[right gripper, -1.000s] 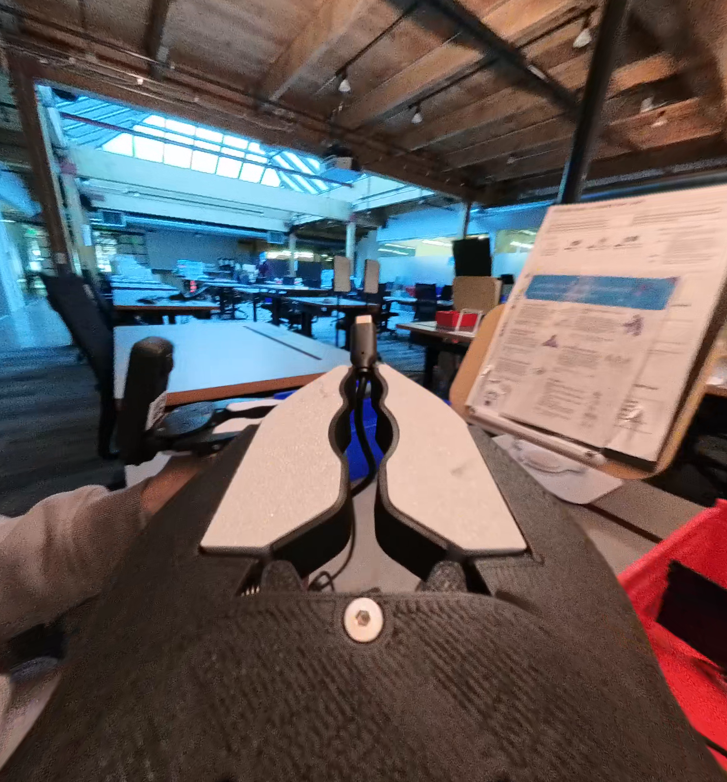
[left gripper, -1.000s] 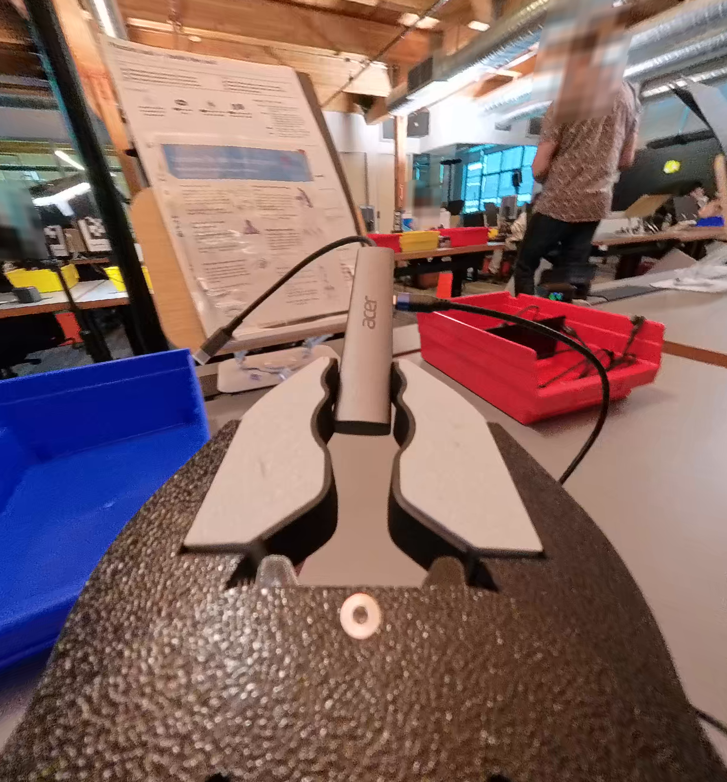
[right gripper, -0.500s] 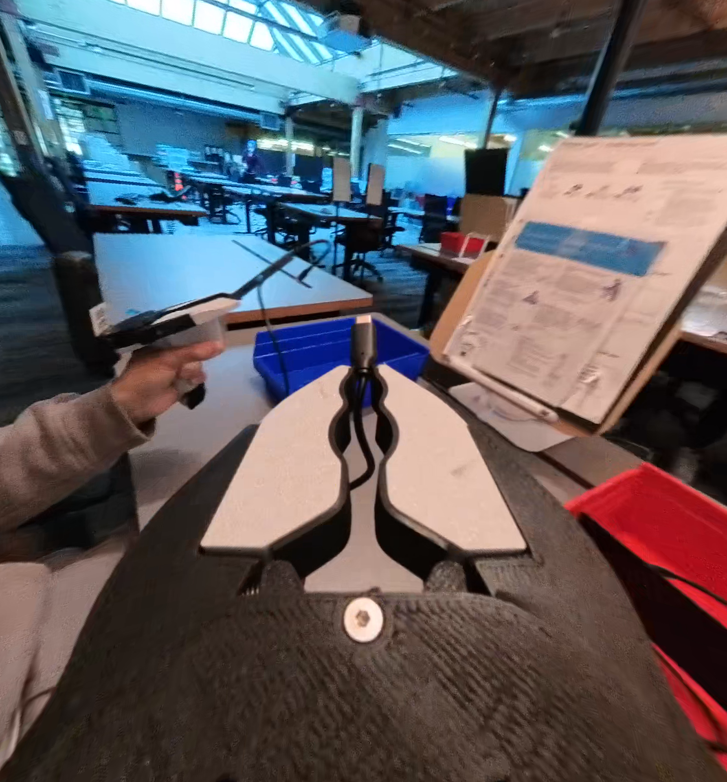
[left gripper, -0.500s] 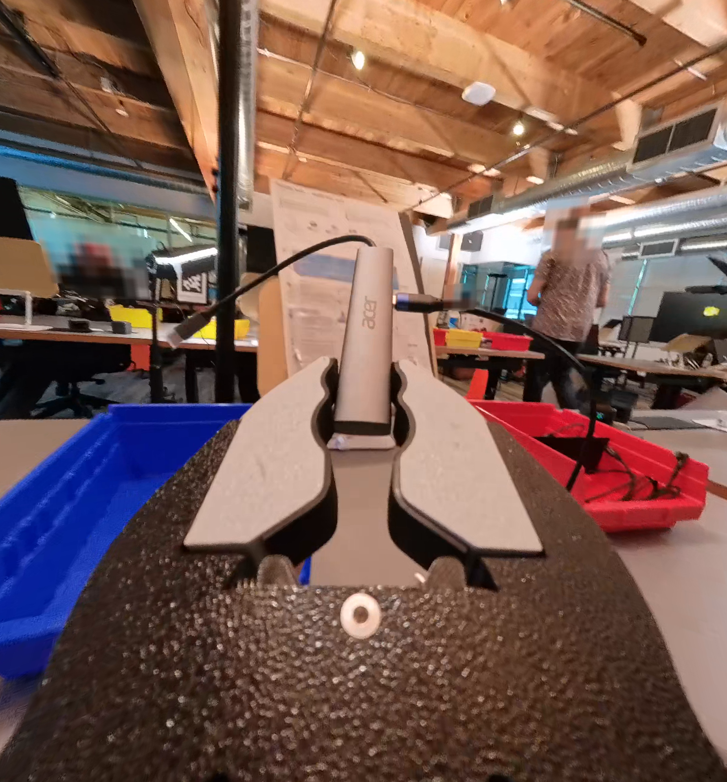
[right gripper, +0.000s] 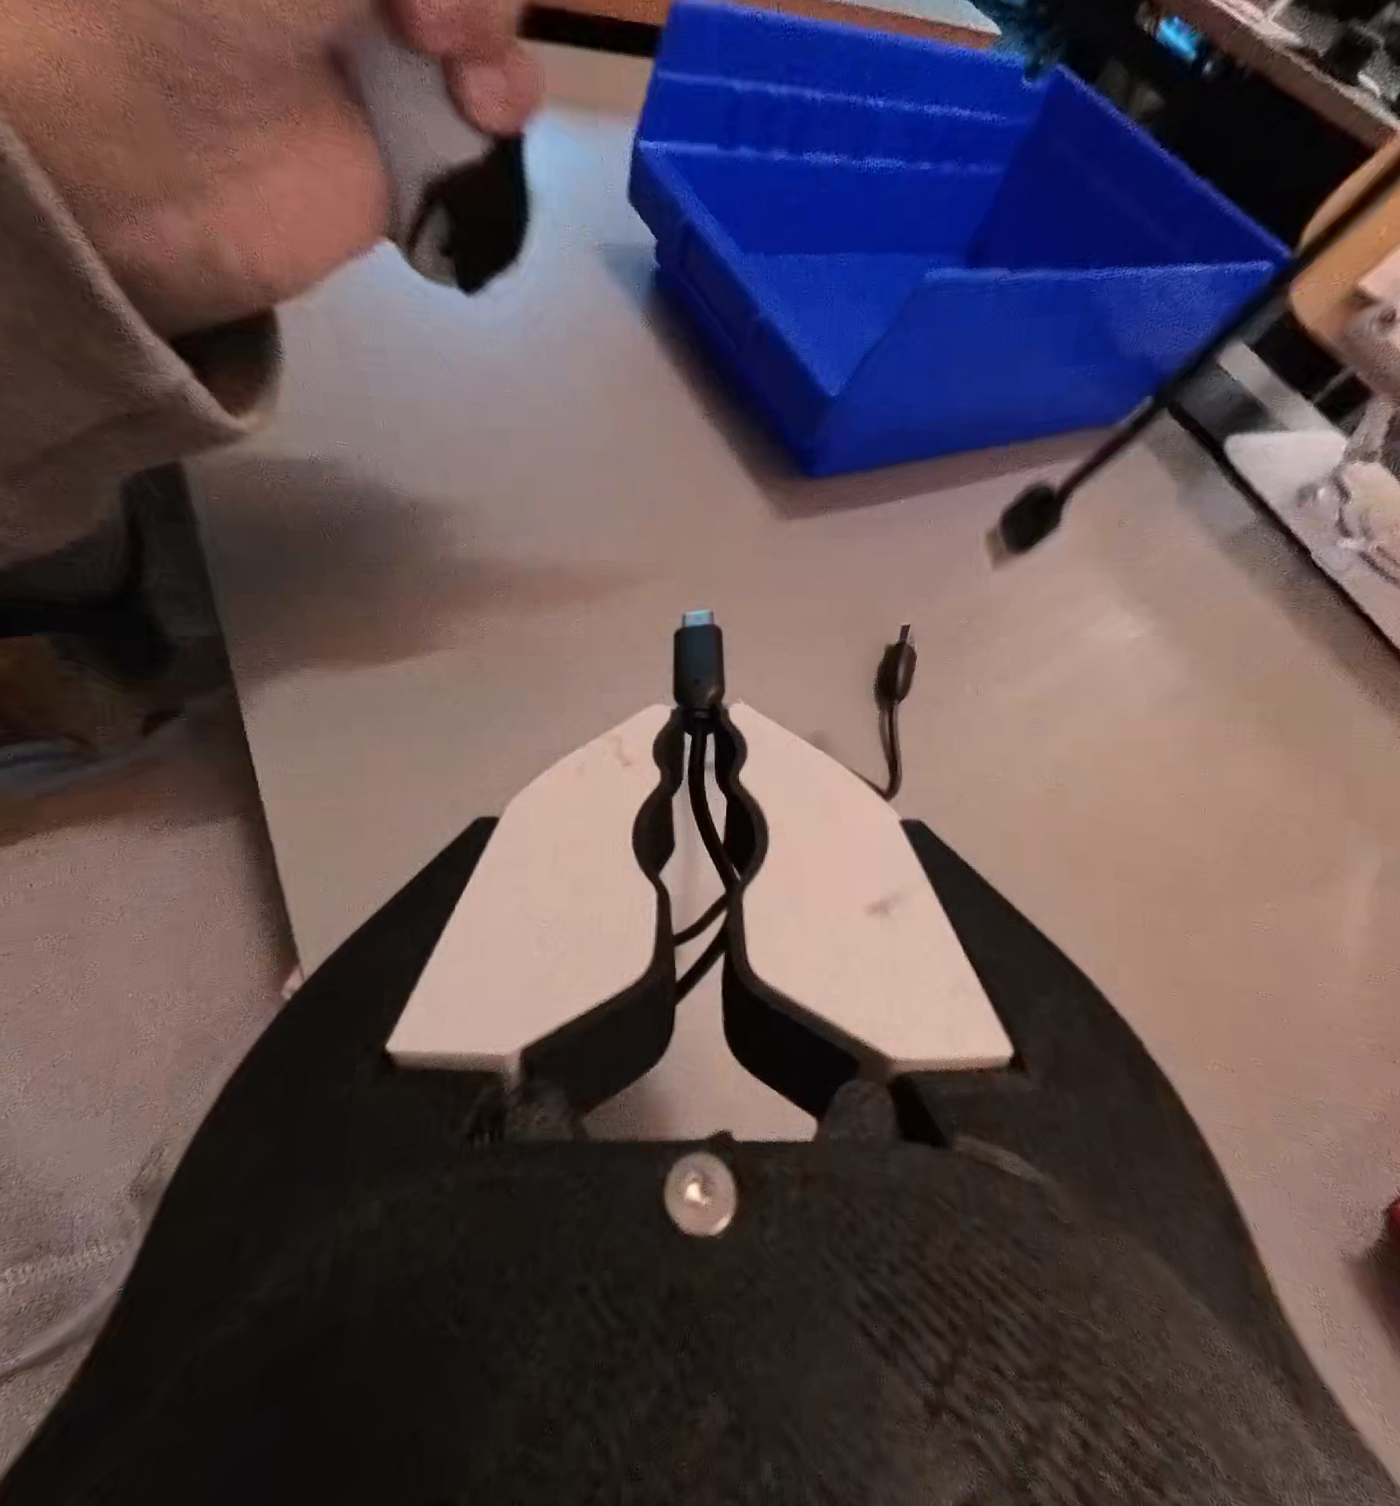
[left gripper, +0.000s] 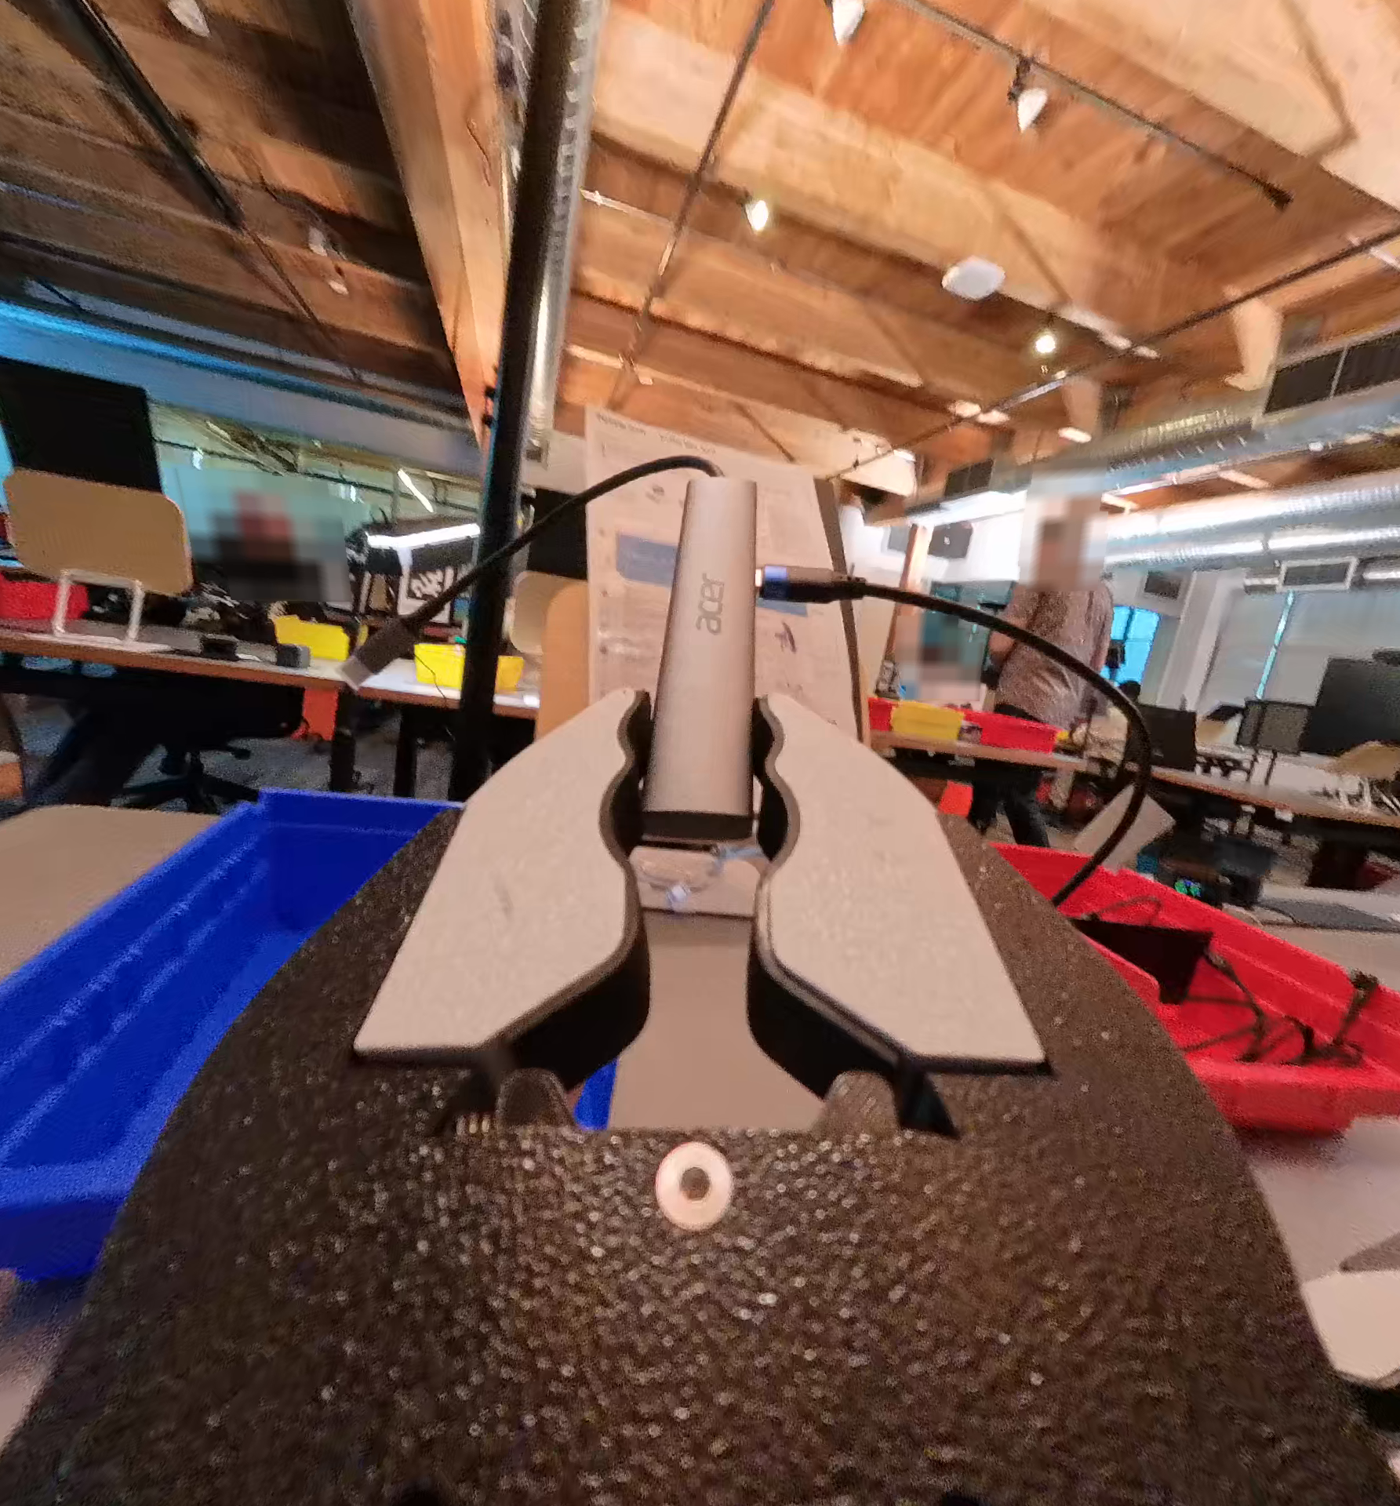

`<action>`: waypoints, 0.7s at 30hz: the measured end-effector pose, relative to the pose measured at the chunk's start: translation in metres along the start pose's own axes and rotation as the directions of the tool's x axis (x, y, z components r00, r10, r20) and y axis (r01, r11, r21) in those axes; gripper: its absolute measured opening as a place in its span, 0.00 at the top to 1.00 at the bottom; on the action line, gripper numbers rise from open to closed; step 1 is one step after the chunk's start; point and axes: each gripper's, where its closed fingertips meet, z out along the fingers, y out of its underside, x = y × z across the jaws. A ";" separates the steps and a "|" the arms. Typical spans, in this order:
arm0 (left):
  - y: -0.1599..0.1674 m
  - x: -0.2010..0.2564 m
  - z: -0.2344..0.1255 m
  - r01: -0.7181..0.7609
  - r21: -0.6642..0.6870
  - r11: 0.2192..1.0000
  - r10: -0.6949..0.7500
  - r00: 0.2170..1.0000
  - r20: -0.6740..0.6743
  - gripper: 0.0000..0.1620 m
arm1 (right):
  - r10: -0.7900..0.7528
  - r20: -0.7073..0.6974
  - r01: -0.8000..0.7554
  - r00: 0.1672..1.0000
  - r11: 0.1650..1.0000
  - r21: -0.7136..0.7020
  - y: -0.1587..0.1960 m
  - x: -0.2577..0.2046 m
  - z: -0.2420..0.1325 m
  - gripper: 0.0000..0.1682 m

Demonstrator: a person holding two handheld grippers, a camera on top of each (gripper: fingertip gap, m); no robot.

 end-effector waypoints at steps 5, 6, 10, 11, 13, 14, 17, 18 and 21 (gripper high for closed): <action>-0.019 -0.021 -0.005 -0.019 0.044 0.999 0.018 0.999 0.035 0.85 | 0.048 -0.003 -0.048 0.999 0.998 -0.050 0.018 0.001 0.011 0.95; -0.016 -0.022 -0.005 -0.010 0.039 0.999 0.009 1.000 0.029 0.85 | 0.053 0.008 -0.052 0.999 0.996 -0.067 0.024 0.001 0.012 0.93; -0.003 -0.017 0.000 0.021 -0.004 1.000 -0.021 1.000 -0.013 0.85 | 0.040 -0.008 -0.040 0.999 0.999 0.013 0.018 0.008 0.008 0.83; -0.001 -0.015 0.001 0.016 -0.008 1.000 -0.016 1.000 -0.019 0.85 | 0.047 -0.033 -0.045 0.998 0.998 0.043 0.013 0.012 0.005 0.80; 0.003 -0.009 0.003 0.004 -0.026 1.000 -0.005 0.999 -0.038 0.85 | 0.031 -0.098 -0.025 0.995 0.998 0.063 0.012 0.022 0.000 0.72; 0.004 -0.006 0.003 -0.001 -0.027 1.000 0.000 0.999 -0.044 0.85 | 0.021 -0.127 -0.016 0.992 0.999 0.040 0.016 0.026 -0.002 0.65; 0.005 0.001 0.004 -0.015 -0.032 0.999 0.013 0.998 -0.069 0.85 | 0.030 -0.115 -0.037 0.993 0.997 -0.066 0.035 0.025 -0.005 0.53; 0.006 0.002 0.004 -0.016 -0.033 0.999 0.013 0.997 -0.073 0.85 | 0.061 -0.086 -0.070 0.994 0.992 -0.106 0.042 0.023 -0.004 0.53; 0.009 0.004 0.005 -0.009 -0.045 0.999 0.005 0.996 -0.085 0.85 | 0.122 0.021 -0.118 0.992 0.984 -0.136 0.053 0.016 0.001 0.56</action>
